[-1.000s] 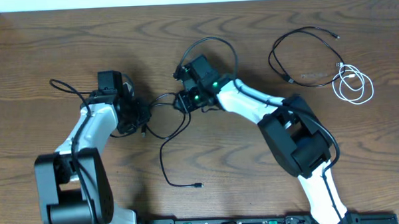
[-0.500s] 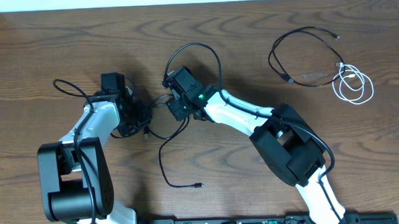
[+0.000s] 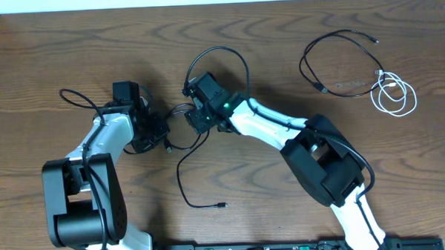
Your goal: Untangle cables
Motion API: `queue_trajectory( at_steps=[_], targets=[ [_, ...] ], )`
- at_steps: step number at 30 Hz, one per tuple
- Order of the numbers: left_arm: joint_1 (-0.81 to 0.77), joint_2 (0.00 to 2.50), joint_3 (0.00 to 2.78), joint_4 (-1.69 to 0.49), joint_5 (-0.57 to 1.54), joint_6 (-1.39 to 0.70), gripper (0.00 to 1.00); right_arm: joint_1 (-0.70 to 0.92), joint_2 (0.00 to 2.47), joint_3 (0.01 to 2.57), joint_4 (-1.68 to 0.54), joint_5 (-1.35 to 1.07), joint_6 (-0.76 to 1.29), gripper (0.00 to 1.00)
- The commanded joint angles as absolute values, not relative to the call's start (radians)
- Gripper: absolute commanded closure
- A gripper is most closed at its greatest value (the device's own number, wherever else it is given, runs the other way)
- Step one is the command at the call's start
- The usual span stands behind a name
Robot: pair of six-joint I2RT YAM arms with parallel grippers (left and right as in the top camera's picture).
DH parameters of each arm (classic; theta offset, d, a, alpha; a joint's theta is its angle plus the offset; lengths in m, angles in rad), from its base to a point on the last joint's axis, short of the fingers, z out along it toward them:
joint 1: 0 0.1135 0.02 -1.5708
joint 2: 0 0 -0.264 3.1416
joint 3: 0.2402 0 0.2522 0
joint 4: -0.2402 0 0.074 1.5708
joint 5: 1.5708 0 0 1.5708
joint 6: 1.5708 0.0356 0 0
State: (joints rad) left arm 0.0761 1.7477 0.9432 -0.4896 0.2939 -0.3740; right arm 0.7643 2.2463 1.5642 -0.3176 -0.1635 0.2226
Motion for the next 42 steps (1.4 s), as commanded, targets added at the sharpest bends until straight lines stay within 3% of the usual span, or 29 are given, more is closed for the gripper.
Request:
queue_trajectory(
  at_steps=[1,10,19,24,26,31,38,42],
  targets=[
    [0.078,1.748,0.939,-0.488,0.307,-0.379,0.92,0.724,2.304,1.524,-0.355,-0.369,0.277,0.42],
    [0.078,1.748,0.938,-0.434,0.514,-0.307,0.93,0.677,2.320,1.522,-0.356,-0.645,0.295,0.42],
    [0.078,1.748,0.938,-0.413,0.541,-0.316,0.93,0.670,2.419,1.522,-0.273,-0.900,0.301,0.44],
    [0.078,1.748,0.938,-0.380,0.550,-0.316,0.92,0.654,2.430,1.522,-0.247,-0.880,0.325,0.47],
    [0.078,1.748,0.938,-0.371,0.548,-0.316,0.92,0.654,2.430,1.522,-0.243,-0.846,0.325,0.55],
    [0.078,1.749,0.938,-0.376,0.464,-0.316,0.92,0.655,2.430,1.522,-0.247,-0.812,0.325,0.66],
    [0.078,1.748,0.938,-0.380,0.464,-0.316,0.91,0.664,2.430,1.522,-0.247,-0.722,0.325,0.60],
    [0.078,1.748,0.938,-0.380,0.464,-0.320,0.92,0.683,2.431,1.522,-0.247,-0.641,0.309,0.63]
  ],
)
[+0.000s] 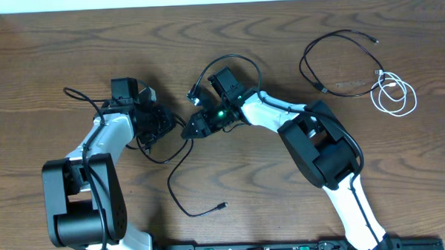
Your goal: Untangle cables
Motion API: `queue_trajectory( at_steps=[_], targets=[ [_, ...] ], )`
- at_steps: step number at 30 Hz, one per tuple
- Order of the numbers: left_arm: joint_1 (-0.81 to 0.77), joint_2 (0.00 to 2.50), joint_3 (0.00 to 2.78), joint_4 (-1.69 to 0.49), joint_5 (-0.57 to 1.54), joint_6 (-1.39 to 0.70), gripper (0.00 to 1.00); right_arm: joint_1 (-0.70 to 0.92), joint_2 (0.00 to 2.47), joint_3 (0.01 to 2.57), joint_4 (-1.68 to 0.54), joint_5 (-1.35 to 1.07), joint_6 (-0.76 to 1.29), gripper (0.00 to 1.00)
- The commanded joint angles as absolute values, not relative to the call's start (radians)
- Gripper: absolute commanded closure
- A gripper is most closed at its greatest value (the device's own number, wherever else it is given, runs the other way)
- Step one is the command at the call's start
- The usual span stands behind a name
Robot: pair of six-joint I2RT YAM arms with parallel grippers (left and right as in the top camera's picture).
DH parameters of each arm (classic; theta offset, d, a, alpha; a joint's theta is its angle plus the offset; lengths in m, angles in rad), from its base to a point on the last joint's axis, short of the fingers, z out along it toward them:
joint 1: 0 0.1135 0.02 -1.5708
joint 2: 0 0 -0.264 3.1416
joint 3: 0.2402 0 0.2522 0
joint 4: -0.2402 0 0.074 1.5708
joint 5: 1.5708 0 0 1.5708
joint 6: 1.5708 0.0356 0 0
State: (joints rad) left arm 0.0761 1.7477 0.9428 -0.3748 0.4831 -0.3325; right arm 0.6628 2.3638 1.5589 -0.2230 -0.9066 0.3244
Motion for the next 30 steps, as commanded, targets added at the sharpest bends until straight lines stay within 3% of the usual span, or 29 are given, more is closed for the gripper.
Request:
queue_trajectory(
  at_steps=[1,6,10,20,30],
  targets=[
    [0.078,1.748,0.938,-0.380,0.464,-0.320,0.92,0.692,2.431,1.522,-0.245,-0.616,0.290,0.64],
    [0.081,1.747,0.941,-0.380,0.542,-0.313,0.92,0.719,2.431,1.522,-0.226,-0.541,0.276,0.81],
    [0.107,1.715,0.943,-0.384,0.672,-0.247,0.92,0.715,2.431,1.522,-0.221,-0.541,0.276,0.85],
    [0.200,1.678,0.943,-0.442,0.662,-0.236,0.92,0.686,2.429,1.524,-0.220,-0.587,0.276,0.98],
    [0.209,1.678,0.943,-0.444,0.662,-0.236,0.92,0.600,2.429,1.524,-0.221,-0.744,0.277,0.99]
  ],
)
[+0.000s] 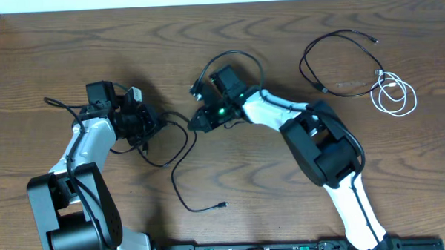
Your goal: Untangle cables
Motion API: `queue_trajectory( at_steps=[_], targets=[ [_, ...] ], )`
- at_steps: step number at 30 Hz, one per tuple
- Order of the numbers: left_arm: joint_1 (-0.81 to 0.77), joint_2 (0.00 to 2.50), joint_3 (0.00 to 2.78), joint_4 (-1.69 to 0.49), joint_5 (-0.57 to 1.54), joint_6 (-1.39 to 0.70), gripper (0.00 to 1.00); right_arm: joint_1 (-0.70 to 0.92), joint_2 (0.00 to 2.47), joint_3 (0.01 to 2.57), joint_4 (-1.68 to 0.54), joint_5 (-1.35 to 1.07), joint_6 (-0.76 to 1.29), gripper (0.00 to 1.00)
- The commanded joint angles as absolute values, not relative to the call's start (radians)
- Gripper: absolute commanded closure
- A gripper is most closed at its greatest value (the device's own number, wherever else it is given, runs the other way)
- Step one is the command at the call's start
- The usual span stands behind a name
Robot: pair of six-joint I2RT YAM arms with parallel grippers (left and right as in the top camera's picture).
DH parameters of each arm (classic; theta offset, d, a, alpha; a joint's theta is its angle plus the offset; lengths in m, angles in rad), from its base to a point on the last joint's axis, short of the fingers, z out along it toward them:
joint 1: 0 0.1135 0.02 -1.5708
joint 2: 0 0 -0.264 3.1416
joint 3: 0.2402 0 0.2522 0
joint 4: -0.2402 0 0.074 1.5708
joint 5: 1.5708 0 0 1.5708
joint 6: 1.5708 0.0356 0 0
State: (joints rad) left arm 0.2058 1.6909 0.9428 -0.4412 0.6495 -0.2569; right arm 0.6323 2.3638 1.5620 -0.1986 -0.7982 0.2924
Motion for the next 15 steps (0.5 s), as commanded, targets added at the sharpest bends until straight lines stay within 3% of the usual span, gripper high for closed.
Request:
queue_trajectory(
  at_steps=[1,8,15],
  targets=[
    [0.209,1.678,0.943,-0.444,0.662,-0.236,0.92,0.591,2.429,1.524,-0.221,-0.771,0.277,0.99],
    [0.209,1.678,0.943,-0.444,0.598,-0.237,0.92,0.557,2.429,1.524,-0.221,-0.853,0.377,0.99],
    [0.209,1.678,0.943,-0.444,0.538,-0.241,0.92,0.571,2.429,1.524,-0.221,-0.852,0.352,0.99]
  ],
)
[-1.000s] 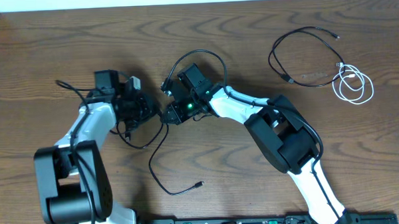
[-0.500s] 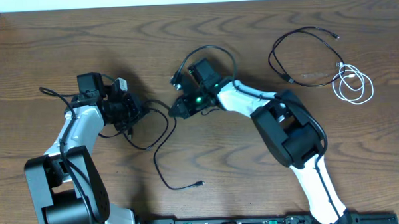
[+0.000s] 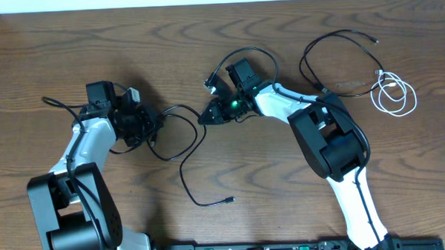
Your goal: Untangle cables
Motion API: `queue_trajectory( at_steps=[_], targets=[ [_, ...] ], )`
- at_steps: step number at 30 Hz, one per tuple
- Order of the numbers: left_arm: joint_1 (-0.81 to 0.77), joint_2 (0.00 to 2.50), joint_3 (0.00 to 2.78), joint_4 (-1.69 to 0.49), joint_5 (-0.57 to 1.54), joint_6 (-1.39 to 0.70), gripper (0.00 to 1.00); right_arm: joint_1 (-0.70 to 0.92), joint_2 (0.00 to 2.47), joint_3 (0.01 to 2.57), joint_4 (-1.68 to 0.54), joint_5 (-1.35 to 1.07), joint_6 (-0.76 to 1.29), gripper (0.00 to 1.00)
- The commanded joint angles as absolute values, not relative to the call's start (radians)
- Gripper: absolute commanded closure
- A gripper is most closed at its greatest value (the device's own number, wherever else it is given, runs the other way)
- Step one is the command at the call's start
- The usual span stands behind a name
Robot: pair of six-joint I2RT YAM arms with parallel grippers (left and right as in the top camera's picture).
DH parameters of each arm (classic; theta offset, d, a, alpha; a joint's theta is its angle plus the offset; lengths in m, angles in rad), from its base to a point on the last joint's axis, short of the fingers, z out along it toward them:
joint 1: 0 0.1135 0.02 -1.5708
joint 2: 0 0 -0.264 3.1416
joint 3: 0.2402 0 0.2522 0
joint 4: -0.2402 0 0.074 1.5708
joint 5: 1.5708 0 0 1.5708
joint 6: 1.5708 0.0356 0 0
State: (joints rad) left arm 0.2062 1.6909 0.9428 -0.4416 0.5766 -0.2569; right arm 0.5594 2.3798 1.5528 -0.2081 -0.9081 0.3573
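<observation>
A thin black cable [image 3: 184,145] lies in the middle of the table. It runs from my left gripper [image 3: 147,127] in a loop to my right gripper [image 3: 207,117], then curves down to a free plug end [image 3: 229,200]. Both grippers look shut on this cable, about a hand's width apart. Another strand arcs over the right wrist [image 3: 244,54]. A loose bit of cable trails left of the left arm [image 3: 55,103].
A separate black cable [image 3: 337,60] lies coiled loosely at the back right, and a white cable [image 3: 394,94] is coiled beside it. The table's far edge runs along the top of the view. The arm bases stand at the front.
My right gripper has moved right and slightly back with the cable. The loop between the grippers has widened, and the free plug end has shifted right. The left arm has stayed put.
Both grippers were close together on a bunched black cable at the table's middle. Then the right gripper sat higher and the left had turned. Later the left gripper was further left. Now the grippers are further apart and the cable lies more spread.
</observation>
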Motion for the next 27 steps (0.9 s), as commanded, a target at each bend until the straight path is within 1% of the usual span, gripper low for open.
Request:
queue_trajectory(
  at_steps=[1,7,14,17,22,27],
  targets=[
    [0.209,1.678,0.943,-0.444,0.538,-0.241,0.92,0.575,2.429,1.524,-0.221,-0.852,0.339,0.99],
    [0.209,1.678,0.943,-0.445,0.538,-0.241,0.92,0.600,2.429,1.524,-0.221,-0.852,0.267,0.99],
    [0.209,1.678,0.943,-0.445,0.538,-0.241,0.92,0.582,2.426,1.524,-0.221,-0.884,0.271,0.99],
    [0.209,1.678,0.942,-0.445,0.538,-0.241,0.92,0.567,2.398,1.524,-0.262,-0.888,0.289,0.99],
    [0.209,1.678,0.942,-0.445,0.538,-0.241,0.92,0.558,2.273,1.524,-0.379,-0.827,0.137,0.99],
    [0.209,1.678,0.942,-0.445,0.538,-0.241,0.92,0.574,2.170,1.524,-0.438,-0.760,0.064,0.99]
  ],
)
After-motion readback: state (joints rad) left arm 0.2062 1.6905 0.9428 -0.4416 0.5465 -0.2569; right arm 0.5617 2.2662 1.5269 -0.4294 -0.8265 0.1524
